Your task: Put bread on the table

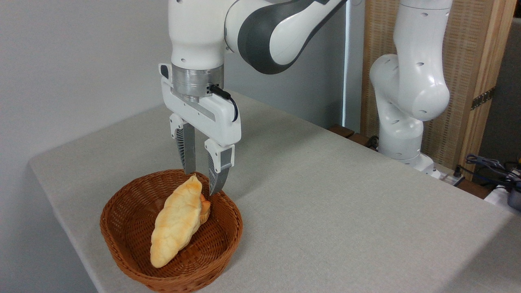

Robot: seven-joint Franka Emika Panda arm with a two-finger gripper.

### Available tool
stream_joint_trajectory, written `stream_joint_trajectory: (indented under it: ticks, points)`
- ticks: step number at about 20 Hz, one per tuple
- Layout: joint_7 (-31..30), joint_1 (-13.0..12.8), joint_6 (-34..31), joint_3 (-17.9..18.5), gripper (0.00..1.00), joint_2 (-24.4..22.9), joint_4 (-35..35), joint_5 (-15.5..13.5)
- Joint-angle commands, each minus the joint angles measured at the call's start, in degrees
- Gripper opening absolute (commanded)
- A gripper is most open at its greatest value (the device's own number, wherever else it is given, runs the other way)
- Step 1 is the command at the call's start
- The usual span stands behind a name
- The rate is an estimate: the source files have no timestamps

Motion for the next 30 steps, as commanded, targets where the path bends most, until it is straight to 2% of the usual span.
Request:
stream_joint_trajectory:
  ticks: [1,12,14,23,30]
  points:
    - [-0.73,-0.21,-2.15,0.3,1.0,-0.45,0.94,-0.78]
    - [-0.82,-0.21,-2.06,0.29,1.0,-0.36,1.02,-0.78]
    - [-0.99,-0.04,-2.15,0.38,1.0,0.08,3.56,-0.78]
    - [-0.64,0.05,-2.06,0.38,1.0,0.08,4.01,-0.25]
    - [-0.64,0.05,2.6,0.47,1.0,1.92,3.84,-0.78]
